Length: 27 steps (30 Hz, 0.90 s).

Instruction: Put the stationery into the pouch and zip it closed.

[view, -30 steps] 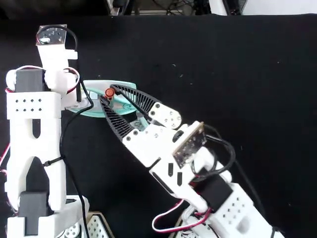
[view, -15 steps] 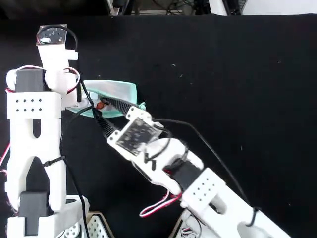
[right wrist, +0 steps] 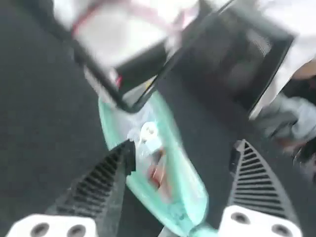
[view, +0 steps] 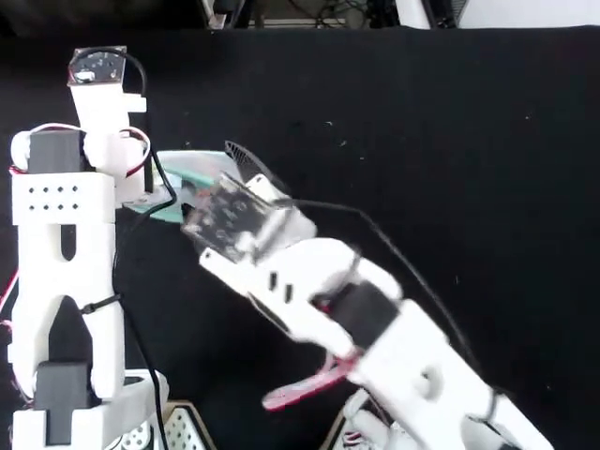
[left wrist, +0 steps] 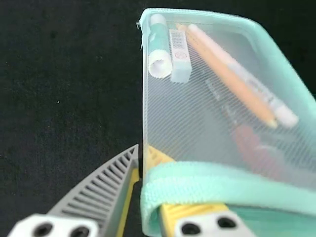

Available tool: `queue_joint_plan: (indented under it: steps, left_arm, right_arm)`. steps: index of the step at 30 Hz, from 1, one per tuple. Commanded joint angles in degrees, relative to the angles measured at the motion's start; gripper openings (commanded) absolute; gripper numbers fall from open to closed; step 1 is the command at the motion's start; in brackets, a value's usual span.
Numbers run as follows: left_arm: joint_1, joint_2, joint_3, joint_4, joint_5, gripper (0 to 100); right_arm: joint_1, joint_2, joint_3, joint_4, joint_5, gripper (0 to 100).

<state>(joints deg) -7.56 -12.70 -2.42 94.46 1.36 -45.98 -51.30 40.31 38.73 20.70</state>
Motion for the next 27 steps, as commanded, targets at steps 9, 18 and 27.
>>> queue_joint_plan:
  steps: [9,18,27]
  left_arm:
    - [-0.7,0.5,0.4,-0.3,-0.1,3]
    - [-0.7,0.5,0.4,-0.3,-0.1,3]
    - [-0.7,0.5,0.4,-0.3,-0.1,3]
  right_arm:
    - [1.6,-24.9,6.5,15.7,0.1,18.5]
    - [9.1,-28.6,34.5,-1.3,0.1,33.2]
    - [12.2,-28.5,40.8,-13.5,0.1,33.2]
